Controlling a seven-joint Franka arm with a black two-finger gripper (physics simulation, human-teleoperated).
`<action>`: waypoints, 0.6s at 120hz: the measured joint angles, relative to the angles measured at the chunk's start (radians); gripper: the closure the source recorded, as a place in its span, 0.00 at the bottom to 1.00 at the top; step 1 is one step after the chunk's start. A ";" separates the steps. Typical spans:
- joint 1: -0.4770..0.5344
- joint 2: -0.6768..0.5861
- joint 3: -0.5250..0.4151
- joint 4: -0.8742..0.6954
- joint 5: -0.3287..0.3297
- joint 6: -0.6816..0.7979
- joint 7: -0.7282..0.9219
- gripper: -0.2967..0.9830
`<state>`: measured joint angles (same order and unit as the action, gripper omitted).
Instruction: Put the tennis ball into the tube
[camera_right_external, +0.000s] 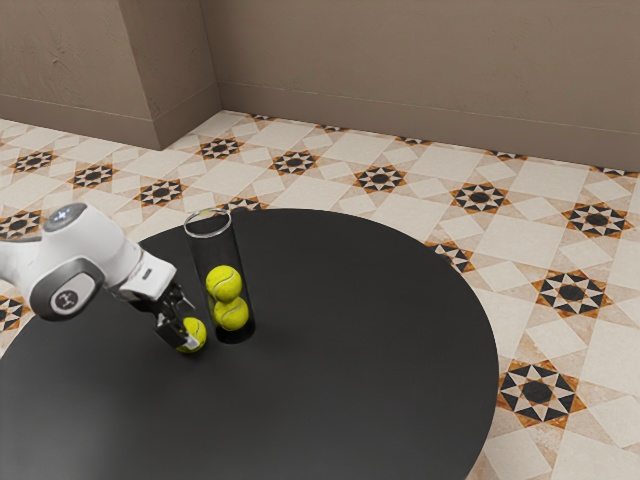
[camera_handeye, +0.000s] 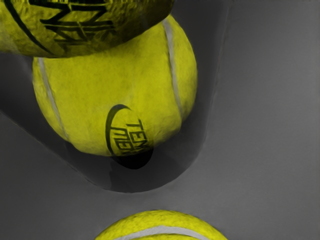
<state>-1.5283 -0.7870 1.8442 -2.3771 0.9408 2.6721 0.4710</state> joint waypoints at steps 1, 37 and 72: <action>-0.001 0.000 0.000 0.000 0.000 0.000 0.000 0.23; -0.008 -0.003 0.023 -0.005 -0.005 0.008 0.007 0.23; -0.013 -0.003 0.041 -0.012 -0.008 0.009 0.007 0.34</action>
<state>-1.5416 -0.7903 1.8854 -2.3894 0.9331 2.6815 0.4780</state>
